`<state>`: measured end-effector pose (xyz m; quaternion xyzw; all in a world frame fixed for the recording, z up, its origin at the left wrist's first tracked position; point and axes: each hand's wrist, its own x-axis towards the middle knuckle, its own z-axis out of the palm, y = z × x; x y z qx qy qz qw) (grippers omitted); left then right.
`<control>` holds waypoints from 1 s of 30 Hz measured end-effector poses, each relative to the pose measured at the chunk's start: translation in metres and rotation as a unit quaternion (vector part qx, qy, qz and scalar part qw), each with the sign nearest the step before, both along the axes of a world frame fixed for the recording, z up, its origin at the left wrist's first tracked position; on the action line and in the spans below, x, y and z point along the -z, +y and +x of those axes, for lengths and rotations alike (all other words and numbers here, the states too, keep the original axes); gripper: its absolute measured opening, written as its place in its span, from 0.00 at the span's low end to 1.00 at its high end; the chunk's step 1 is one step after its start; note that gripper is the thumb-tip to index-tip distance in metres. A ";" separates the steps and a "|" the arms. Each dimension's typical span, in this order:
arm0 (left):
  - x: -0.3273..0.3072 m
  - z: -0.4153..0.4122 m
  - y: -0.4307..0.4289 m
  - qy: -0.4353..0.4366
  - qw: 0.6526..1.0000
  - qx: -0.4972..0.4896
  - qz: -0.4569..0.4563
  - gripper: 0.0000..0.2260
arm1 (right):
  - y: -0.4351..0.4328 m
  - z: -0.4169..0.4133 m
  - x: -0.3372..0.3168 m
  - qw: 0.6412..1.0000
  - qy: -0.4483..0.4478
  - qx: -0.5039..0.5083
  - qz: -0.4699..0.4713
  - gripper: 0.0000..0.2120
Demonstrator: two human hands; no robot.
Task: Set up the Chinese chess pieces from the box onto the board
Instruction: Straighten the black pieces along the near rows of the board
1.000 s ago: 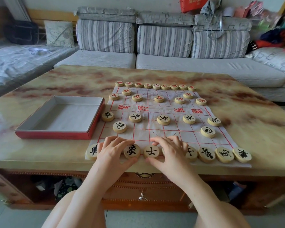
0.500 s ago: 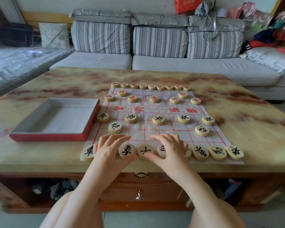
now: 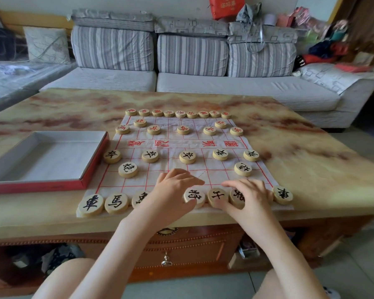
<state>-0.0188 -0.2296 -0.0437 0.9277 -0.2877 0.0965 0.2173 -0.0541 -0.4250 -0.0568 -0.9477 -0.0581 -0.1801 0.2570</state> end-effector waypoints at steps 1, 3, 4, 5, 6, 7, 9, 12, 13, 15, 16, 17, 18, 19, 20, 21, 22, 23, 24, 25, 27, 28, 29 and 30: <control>0.004 0.001 0.001 0.006 1.000 0.003 0.001 0.21 | -0.002 0.000 0.001 1.000 -0.006 0.003 -0.010 0.27; 0.011 0.001 0.003 0.009 1.000 0.010 -0.003 0.21 | -0.003 0.003 0.003 1.000 -0.002 0.010 -0.020 0.29; 0.013 0.001 0.003 0.009 1.000 0.016 -0.006 0.21 | -0.004 0.003 0.003 1.000 0.003 0.010 -0.019 0.29; 0.014 0.001 0.003 0.007 1.000 0.021 -0.009 0.21 | -0.004 0.003 0.003 1.000 0.007 0.009 -0.019 0.30; 0.015 0.001 0.002 0.005 1.000 0.022 -0.010 0.20 | -0.005 0.003 0.003 1.000 0.011 0.008 -0.020 0.29; 0.015 0.002 0.001 0.005 1.000 0.020 -0.009 0.19 | -0.004 0.003 0.002 1.000 0.016 0.006 -0.024 0.29; 0.017 0.003 0.000 0.004 1.000 0.006 -0.008 0.19 | -0.003 0.003 0.002 0.999 0.019 -0.001 -0.039 0.28; 0.020 0.005 -0.001 -0.020 0.999 -0.030 -0.010 0.23 | 0.000 0.005 0.001 0.998 0.025 -0.001 -0.064 0.21; 0.021 0.004 -0.003 -0.030 0.999 -0.040 -0.012 0.26 | 0.001 0.005 0.001 0.998 0.026 -0.006 -0.064 0.18; 0.021 0.004 -0.006 -0.038 0.998 -0.056 -0.014 0.30 | 0.002 0.004 0.002 0.998 0.023 -0.023 -0.054 0.14; 0.021 0.003 -0.007 -0.041 0.997 -0.064 -0.010 0.31 | 0.002 0.004 0.002 0.998 0.026 -0.030 -0.052 0.14; 0.021 0.003 -0.008 -0.045 0.996 -0.071 -0.006 0.32 | 0.002 0.003 0.002 0.998 0.032 -0.036 -0.051 0.15; 0.021 0.002 -0.009 -0.049 0.996 -0.076 -0.003 0.33 | 0.001 0.003 0.003 0.997 0.038 -0.043 -0.046 0.17; 0.021 0.001 -0.009 -0.050 0.996 -0.079 -0.003 0.33 | 0.001 0.002 0.003 0.997 0.045 -0.047 -0.034 0.18; 0.022 0.000 -0.009 -0.048 0.996 -0.079 -0.005 0.34 | 0.002 0.002 0.003 0.997 0.051 -0.051 -0.020 0.18; 0.022 -0.002 -0.008 -0.045 0.996 -0.077 -0.009 0.35 | 0.003 0.002 0.003 0.997 0.050 -0.052 -0.010 0.17; 0.022 -0.003 -0.007 -0.043 0.996 -0.072 -0.012 0.36 | 0.003 0.002 0.003 0.998 0.045 -0.046 -0.009 0.18; 0.021 -0.004 -0.005 -0.042 0.997 -0.063 -0.013 0.35 | 0.003 0.002 0.002 0.998 0.037 -0.036 -0.021 0.22; 0.019 -0.006 -0.003 -0.042 0.998 -0.052 -0.015 0.34 | 0.003 0.003 0.002 0.998 0.033 -0.026 -0.039 0.27; 0.018 -0.007 -0.001 -0.041 0.998 -0.040 -0.021 0.32 | 0.004 0.004 0.001 0.998 0.036 -0.016 -0.053 0.28; 0.017 -0.009 0.002 -0.037 0.999 -0.019 -0.026 0.28 | 0.006 0.006 -0.001 0.997 0.053 -0.002 -0.064 0.25; 0.017 -0.009 0.003 -0.034 0.999 -0.015 -0.024 0.28 | 0.007 0.007 -0.001 0.996 0.056 0.000 -0.064 0.23; 0.017 -0.009 0.003 -0.029 0.999 -0.013 -0.023 0.28 | 0.009 0.007 -0.002 0.997 0.056 -0.005 -0.060 0.21; 0.018 -0.009 0.003 -0.024 0.999 -0.014 -0.025 0.29 | 0.009 0.006 -0.003 0.997 0.057 -0.013 -0.048 0.18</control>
